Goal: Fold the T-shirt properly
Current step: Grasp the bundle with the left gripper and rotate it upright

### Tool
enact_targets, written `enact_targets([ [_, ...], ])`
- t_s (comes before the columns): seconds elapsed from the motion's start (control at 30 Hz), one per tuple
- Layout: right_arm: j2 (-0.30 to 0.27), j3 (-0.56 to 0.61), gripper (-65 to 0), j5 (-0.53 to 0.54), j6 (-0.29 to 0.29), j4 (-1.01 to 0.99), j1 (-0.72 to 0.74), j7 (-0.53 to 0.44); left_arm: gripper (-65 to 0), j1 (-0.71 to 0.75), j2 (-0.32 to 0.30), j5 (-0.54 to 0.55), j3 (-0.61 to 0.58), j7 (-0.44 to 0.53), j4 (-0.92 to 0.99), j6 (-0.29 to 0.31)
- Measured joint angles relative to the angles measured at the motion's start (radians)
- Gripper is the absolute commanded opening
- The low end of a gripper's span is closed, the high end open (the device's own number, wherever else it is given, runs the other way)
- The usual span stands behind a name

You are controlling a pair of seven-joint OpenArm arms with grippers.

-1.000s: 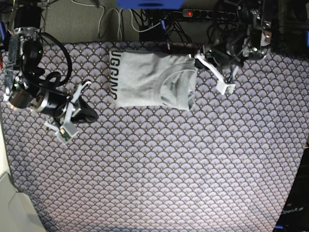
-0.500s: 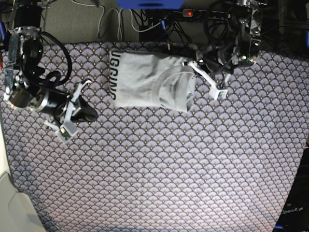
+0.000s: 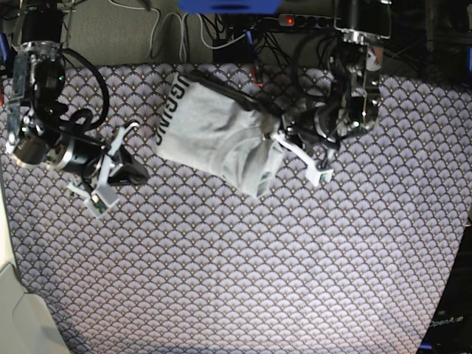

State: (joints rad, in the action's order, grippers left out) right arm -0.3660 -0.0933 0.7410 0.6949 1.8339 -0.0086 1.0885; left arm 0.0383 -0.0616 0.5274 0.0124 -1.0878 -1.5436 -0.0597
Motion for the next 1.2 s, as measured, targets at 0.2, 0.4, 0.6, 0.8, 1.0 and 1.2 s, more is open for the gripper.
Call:
enact_targets([
  [0.2, -0.017, 0.000, -65.0, 0.003, 0.000, -0.023, 0.000, 0.000, -64.7, -0.112, 0.020, 0.009, 0.000, 0.029, 0.075, 0.003],
  [0.4, -0.036, 0.000, -65.0, 0.014, 0.000, -0.040, 0.000, -0.004, -64.7, -0.193, 0.021, 0.011, -0.001, 0.137, 0.224, 0.002],
  [0.6, -0.067, 0.004, -65.0, 0.005, 0.000, -0.197, 0.005, -0.008, -64.7, -0.244, 0.026, 0.019, -0.004, 0.139, 0.288, 0.003],
  [0.8, -0.104, 0.002, -65.0, 0.003, 0.000, -0.235, 0.005, -0.095, -64.7, -0.148, -0.079, 0.015, 0.076, 0.049, 0.135, -0.079],
  [1.0, -0.102, 0.005, -65.0, 0.004, 0.000, -0.272, 0.006, -0.096, -64.7, -0.033, -0.098, 0.024, 0.089, 0.036, 0.027, -0.183],
  [1.2, -0.101, 0.006, -65.0, 0.000, 0.000, -0.326, 0.008, -0.103, -64.7, -0.014, -0.006, 0.018, 0.071, 0.041, 0.025, -0.191],
])
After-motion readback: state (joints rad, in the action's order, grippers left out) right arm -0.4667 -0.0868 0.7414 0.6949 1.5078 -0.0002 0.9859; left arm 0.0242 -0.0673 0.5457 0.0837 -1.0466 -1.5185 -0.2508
